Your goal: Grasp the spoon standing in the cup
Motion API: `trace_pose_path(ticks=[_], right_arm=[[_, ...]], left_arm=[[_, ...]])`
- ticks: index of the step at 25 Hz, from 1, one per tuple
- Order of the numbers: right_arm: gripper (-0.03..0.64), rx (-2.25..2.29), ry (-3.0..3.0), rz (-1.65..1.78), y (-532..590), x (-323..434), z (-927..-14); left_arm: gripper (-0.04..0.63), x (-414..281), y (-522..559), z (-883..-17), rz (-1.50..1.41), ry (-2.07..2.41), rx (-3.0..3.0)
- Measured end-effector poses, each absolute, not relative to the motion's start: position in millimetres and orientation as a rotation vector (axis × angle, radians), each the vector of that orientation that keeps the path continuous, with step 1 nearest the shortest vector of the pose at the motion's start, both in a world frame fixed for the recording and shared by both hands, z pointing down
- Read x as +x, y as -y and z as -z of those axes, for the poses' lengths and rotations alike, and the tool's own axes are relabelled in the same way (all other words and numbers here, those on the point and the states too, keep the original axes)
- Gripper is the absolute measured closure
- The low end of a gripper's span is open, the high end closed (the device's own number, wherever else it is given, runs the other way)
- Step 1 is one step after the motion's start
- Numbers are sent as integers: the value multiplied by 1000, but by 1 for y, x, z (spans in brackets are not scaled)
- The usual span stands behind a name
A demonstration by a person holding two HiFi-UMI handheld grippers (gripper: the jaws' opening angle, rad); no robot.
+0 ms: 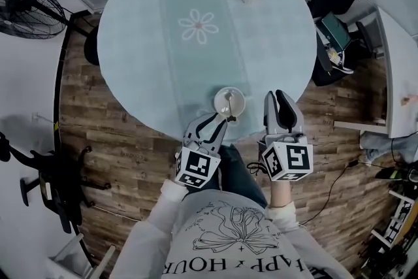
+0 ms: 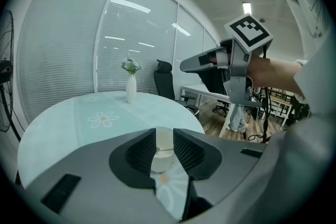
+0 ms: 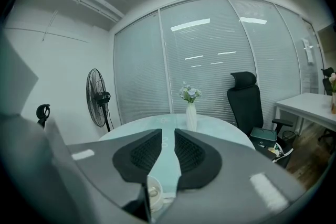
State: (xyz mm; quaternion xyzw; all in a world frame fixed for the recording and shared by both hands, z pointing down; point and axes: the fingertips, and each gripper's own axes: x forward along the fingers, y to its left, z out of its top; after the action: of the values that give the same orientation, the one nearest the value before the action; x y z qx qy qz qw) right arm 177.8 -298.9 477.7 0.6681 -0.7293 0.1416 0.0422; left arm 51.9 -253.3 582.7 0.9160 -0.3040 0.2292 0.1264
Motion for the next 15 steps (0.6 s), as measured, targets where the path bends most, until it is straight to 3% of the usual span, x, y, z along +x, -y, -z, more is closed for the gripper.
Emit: trace_pose_path(ticks=[15], right_arm=[[532, 2030, 2217, -460, 298, 188, -488]], left_arm=[[436, 84, 237, -626, -878, 647, 2723]])
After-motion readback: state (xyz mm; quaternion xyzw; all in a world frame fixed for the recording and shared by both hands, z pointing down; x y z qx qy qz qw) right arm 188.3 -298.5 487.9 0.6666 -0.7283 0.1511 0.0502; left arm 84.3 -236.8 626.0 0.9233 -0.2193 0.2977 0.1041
